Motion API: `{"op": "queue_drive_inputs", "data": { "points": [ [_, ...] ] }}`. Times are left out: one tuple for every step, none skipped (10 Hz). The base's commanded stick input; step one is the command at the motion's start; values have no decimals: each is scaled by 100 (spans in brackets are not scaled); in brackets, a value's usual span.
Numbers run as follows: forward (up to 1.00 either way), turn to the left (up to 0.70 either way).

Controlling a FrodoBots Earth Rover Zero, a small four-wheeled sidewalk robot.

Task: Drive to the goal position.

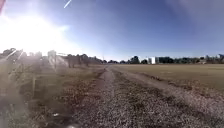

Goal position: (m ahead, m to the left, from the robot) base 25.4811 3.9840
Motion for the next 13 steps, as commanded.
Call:
{"op": "queue_drive_inputs", "data": {
  "points": [
    [0,0],
    [0,0],
    [0,0],
    [0,0],
    [13,0],
    [50,0],
    [50,0],
    [50,0],
    [50,-6],
    [50,-41],
    [50,-50],
    [50,-50],
    [50,-43]
  ]
}}
